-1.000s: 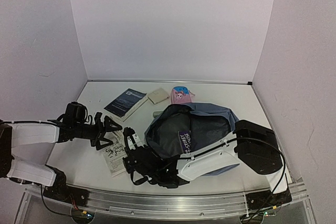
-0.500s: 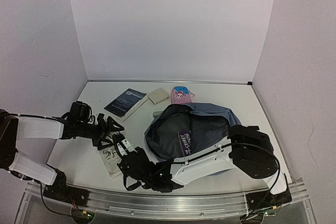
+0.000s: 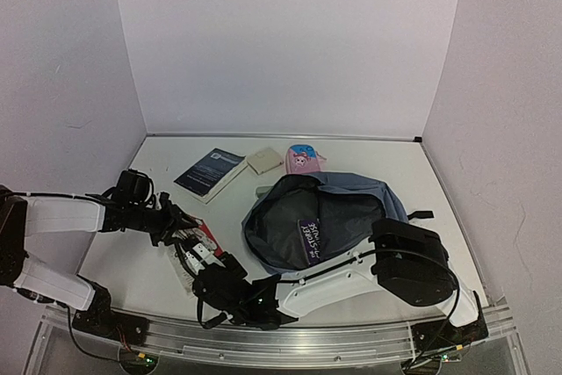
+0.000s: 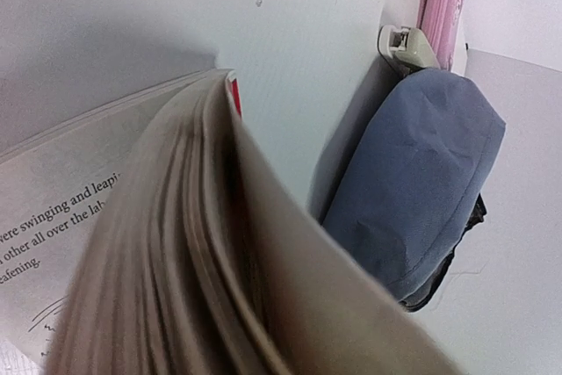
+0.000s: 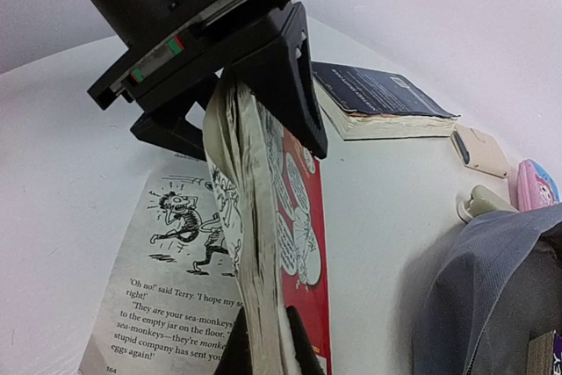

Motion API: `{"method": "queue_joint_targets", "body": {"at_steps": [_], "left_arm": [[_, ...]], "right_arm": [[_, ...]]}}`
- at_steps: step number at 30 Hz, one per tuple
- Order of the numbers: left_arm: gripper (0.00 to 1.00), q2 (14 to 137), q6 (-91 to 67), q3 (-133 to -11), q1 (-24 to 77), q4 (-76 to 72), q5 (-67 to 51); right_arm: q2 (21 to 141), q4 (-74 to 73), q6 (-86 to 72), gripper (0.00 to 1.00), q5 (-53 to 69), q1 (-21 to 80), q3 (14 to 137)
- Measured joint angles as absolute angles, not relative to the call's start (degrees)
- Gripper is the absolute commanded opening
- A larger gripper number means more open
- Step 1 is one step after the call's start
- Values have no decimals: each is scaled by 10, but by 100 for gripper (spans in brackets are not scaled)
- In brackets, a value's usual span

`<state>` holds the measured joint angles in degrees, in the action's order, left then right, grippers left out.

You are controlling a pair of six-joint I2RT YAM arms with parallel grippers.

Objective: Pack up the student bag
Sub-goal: Pick up the book from the center of the board.

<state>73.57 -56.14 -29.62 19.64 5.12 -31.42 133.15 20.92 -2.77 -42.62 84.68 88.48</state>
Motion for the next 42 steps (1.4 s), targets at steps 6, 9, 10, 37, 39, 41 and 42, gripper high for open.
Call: {"method": "queue_joint_targets", "body": {"at_steps": [6,9,10,37,39,41,42], "left_arm": [[6,728,-570,-296,198,66,-300],[0,727,-570,-296,198,75,-293],[0,727,-570,-296,198,77,-291],[0,539,-424,-300,199,69,-420],[0,540,-415,-309,201,70,-452],[0,542,-406,-323,205,70,-479],[0,543,-403,-331,207,69,-491]], "right_arm": [[1332,196,-18,38,-430,849,893],[1332,200,-19,72,-438,850,897],[1332,200,-20,76,-441,851,897],[1033,206,-345,98,-29,672,709],[1033,212,-362,98,37,643,697],[1032,217,-377,98,90,620,687],[1031,218,-383,98,116,610,681]]}}
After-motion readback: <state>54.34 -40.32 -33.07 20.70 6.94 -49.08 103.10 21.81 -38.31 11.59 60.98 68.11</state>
